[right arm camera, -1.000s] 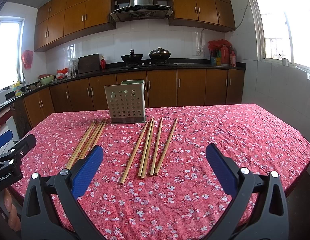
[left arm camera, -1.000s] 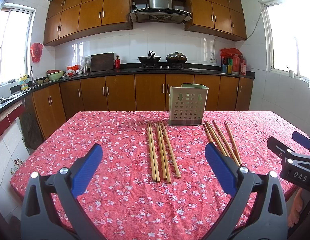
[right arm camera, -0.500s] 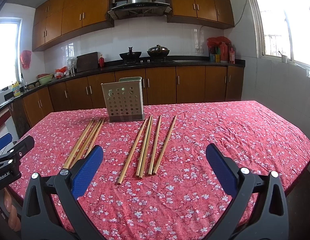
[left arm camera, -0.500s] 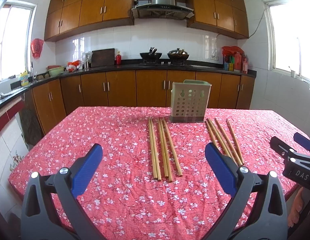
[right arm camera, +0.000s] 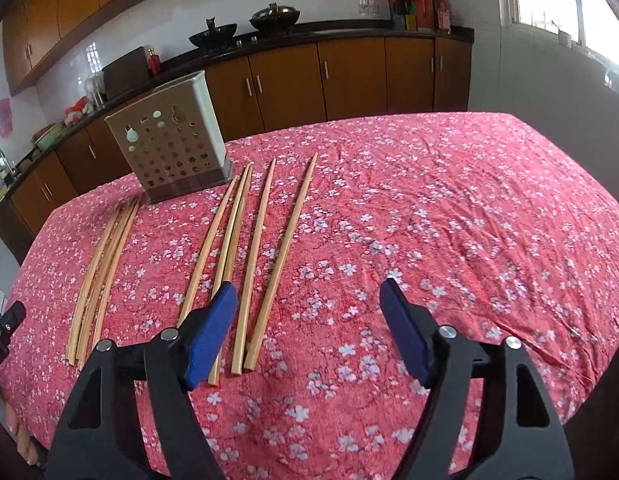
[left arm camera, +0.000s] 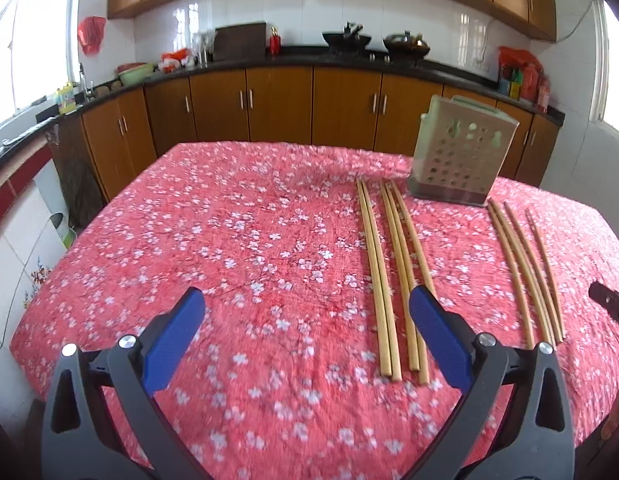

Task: Organize utensils
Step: 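Close the right tool on one chopstick while the left tool grasps another chopstick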

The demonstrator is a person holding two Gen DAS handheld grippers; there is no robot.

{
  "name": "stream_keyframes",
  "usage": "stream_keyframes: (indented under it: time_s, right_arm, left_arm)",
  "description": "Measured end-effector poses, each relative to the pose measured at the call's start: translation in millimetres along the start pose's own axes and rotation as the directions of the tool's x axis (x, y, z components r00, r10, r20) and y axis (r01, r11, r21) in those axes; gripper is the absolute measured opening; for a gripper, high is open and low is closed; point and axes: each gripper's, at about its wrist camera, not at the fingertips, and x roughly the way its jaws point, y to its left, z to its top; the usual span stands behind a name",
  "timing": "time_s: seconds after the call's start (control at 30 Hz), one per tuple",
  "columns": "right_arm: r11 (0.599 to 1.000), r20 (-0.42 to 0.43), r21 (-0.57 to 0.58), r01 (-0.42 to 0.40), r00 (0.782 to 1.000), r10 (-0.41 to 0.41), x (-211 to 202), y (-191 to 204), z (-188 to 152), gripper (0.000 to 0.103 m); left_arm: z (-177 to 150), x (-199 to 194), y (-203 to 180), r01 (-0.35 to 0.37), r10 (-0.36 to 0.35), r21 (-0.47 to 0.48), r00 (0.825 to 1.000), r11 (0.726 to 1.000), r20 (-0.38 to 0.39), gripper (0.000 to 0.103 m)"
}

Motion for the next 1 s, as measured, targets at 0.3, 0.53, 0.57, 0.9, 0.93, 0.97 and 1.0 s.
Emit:
stream_keyframes:
  time_s: [0.3, 0.53, 0.57, 0.9, 0.93, 0.97, 1.0]
  right_arm:
    - [1.000, -0.148, -0.007, 0.000, 0.989, -0.001, 61.8, 11.2, 15.6, 0.047]
    - [0.999, -0.110, 0.017, 0.033, 0.993, -0.031, 61.7, -10.1, 13.3, 0.008]
    - [0.999, -0.110, 0.027, 0.035, 0.993, -0.032, 61.3, -13.1, 14.1, 0.008]
    - [1.000, -0.106, -0.002, 0.027, 0.994, -0.027, 60.7, -14.0, 20.3, 0.008]
    - [1.000, -0.105, -0.010, 0.029, 0.994, -0.030, 70.3, -9.8, 22.9, 0.008]
    - [0.999, -0.105, -0.018, 0.033, 0.994, -0.034, 70.5, -8.6, 23.4, 0.008]
    - [0.999, -0.106, -0.021, 0.033, 0.994, -0.035, 71.3, -8.9, 24.0, 0.008]
  left_arm:
    - [13.3, 39.8, -22.4, 0.020, -0.013, 0.088, 0.996, 0.996, -0.085, 0.086]
    - [16.2, 64.7, -20.6, 0.142, -0.136, 0.021, 0.973, 0.990, -0.189, 0.050]
    - [15.7, 68.0, -20.2, 0.160, -0.154, 0.011, 0.967, 0.987, -0.205, 0.043]
    - [16.1, 78.3, -31.9, 0.202, -0.179, 0.061, 0.948, 0.978, -0.261, 0.017]
    - [16.0, 81.5, -33.2, 0.189, -0.162, 0.076, 0.948, 0.979, -0.274, 0.013]
    - [16.3, 82.6, -34.3, 0.176, -0.145, 0.095, 0.953, 0.980, -0.266, 0.011]
    - [17.4, 84.6, -34.8, 0.170, -0.135, 0.109, 0.954, 0.979, -0.268, 0.011]
